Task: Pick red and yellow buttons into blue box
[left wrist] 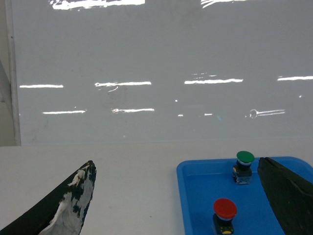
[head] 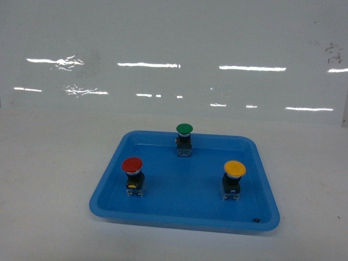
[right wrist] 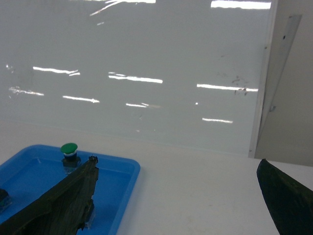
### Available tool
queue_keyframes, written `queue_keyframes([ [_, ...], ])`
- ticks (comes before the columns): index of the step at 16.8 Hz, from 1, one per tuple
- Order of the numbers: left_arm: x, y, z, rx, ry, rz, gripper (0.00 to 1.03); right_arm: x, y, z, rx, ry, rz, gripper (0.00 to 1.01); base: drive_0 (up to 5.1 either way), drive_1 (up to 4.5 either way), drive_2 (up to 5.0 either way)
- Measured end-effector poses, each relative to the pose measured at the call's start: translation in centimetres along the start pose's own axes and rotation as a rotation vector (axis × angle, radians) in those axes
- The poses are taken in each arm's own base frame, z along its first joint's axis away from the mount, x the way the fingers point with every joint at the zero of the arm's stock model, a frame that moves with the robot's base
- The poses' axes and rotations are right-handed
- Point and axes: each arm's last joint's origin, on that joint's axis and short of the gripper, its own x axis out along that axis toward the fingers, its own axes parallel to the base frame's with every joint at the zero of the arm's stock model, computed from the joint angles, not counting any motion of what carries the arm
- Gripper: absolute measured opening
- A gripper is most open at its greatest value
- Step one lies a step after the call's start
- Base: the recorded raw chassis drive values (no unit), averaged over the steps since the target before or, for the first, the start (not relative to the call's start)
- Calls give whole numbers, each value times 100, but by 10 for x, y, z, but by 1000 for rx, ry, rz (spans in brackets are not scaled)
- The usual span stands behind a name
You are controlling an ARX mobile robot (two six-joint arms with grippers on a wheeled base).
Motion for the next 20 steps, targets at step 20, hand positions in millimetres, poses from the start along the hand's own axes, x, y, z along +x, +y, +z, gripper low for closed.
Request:
queue_keyframes([
  [20, 111, 35, -15, 97, 122, 75, 98, 149, 45, -56, -138, 232, 114, 98, 0, 0, 0],
])
